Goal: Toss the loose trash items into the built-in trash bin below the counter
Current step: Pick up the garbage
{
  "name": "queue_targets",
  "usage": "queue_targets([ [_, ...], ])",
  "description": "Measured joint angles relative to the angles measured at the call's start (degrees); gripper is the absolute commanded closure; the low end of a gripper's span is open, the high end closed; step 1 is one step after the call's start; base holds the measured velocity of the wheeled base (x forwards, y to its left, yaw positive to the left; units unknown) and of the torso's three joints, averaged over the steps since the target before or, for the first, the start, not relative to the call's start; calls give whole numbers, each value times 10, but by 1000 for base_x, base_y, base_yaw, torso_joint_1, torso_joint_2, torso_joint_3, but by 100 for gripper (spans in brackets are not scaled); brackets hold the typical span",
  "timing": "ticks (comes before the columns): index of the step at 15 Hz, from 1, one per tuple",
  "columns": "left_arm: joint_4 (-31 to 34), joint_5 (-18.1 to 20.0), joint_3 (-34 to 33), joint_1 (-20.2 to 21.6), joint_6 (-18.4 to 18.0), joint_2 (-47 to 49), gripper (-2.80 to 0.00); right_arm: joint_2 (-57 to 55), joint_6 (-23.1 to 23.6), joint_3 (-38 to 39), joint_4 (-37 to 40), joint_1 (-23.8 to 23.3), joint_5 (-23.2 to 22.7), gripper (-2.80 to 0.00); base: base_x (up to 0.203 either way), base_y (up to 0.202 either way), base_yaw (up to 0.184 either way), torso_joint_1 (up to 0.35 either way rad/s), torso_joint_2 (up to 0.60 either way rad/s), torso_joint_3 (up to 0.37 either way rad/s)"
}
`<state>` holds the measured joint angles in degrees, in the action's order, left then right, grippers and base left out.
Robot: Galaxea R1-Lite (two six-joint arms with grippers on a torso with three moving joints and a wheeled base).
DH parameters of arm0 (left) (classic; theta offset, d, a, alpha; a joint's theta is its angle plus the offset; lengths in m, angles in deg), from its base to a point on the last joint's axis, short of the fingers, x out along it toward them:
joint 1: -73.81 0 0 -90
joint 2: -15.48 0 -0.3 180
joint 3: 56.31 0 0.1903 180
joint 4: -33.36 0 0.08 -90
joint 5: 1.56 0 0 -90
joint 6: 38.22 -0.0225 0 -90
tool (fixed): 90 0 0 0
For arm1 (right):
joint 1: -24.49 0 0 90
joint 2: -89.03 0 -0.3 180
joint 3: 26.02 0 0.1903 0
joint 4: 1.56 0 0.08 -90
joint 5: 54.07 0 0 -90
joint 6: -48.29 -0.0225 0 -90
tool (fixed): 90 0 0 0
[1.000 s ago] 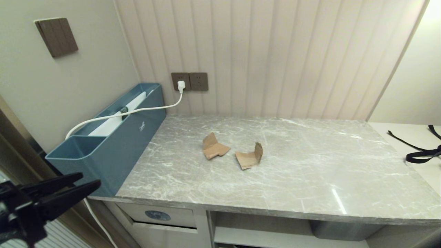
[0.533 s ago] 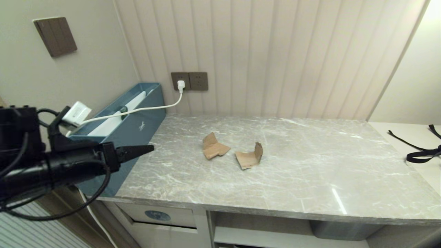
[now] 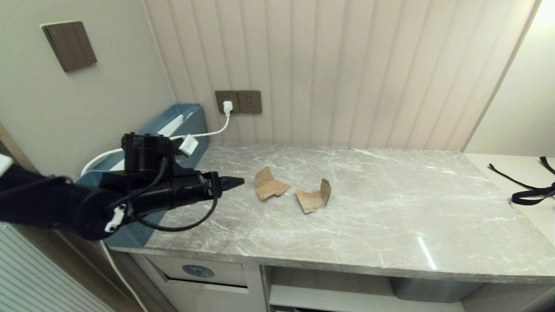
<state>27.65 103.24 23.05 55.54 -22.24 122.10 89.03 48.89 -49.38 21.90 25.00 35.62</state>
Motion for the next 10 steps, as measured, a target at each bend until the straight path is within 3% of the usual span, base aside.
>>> queue_targets([
  [4,-120,-59,122,-9,-29,150,-280,0,0,0,0,0,0,0,0,0,0,0,0,0],
  [10,-147,-77,307,-13,-36,309,-280,0,0,0,0,0,0,0,0,0,0,0,0,0],
])
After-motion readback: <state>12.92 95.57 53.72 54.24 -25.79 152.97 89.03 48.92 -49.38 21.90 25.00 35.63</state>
